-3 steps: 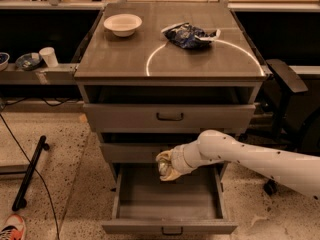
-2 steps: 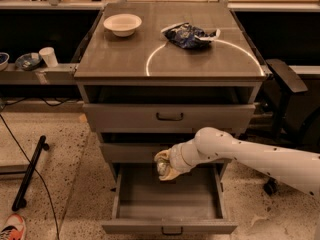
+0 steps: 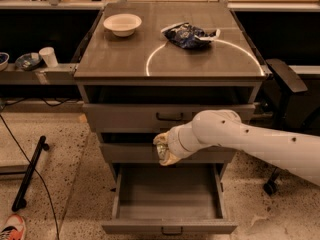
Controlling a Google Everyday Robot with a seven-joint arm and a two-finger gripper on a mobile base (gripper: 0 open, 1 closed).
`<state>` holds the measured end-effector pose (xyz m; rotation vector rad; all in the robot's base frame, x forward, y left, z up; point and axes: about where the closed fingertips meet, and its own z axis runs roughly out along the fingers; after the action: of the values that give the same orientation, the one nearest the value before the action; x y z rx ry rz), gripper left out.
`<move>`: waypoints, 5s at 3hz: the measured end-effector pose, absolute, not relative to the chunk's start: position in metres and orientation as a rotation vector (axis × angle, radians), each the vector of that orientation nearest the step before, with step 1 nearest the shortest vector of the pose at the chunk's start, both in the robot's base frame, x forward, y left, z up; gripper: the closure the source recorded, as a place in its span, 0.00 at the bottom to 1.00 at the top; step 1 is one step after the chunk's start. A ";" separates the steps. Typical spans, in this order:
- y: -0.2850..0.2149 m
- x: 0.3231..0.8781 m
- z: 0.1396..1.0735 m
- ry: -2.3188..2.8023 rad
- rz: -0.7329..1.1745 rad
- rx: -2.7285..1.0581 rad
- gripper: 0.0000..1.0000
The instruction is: Pick 7up can from bottom drawer and place on counter
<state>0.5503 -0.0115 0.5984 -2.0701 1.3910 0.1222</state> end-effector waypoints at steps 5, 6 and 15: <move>-0.018 0.636 0.774 1.452 0.132 -1.843 1.00; -0.024 0.653 0.804 1.431 0.097 -1.808 1.00; -0.101 0.709 0.842 1.871 0.303 -1.463 1.00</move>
Offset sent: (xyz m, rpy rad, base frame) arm 0.0401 -0.0165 0.2048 0.1464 -0.1527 -0.0863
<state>0.7089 -0.1013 0.8417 -1.4627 1.8705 0.3035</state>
